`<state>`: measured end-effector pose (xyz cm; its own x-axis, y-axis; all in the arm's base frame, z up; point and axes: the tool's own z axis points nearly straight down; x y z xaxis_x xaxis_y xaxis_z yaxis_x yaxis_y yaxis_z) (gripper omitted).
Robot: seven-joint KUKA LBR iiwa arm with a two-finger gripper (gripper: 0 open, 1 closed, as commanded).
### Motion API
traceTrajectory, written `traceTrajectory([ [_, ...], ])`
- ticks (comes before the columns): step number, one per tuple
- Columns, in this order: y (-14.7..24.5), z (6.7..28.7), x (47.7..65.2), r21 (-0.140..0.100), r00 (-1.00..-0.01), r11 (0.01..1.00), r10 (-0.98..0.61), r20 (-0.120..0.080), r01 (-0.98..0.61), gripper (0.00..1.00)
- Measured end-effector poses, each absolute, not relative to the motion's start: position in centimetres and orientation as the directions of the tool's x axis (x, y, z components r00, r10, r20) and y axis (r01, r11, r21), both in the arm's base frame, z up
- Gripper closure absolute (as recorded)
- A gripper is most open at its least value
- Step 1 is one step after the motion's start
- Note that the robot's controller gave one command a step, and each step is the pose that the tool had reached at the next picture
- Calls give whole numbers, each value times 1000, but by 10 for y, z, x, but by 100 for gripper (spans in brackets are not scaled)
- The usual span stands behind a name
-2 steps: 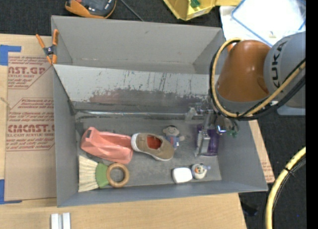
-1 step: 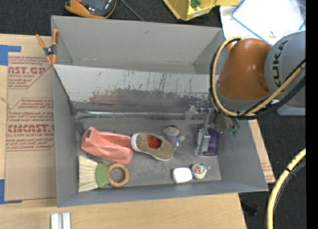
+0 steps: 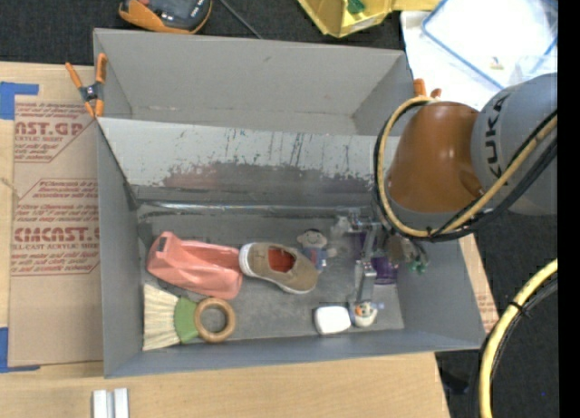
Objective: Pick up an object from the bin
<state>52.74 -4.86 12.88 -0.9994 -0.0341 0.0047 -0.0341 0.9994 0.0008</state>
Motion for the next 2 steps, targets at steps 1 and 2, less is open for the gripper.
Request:
traceTrajectory([
  [1, 23, 125, 564, 1, -994, 994, -110, -10, -110, 0],
  [2, -32, 139, 519, -1, -998, 998, -58, 2, -58, 0],
])
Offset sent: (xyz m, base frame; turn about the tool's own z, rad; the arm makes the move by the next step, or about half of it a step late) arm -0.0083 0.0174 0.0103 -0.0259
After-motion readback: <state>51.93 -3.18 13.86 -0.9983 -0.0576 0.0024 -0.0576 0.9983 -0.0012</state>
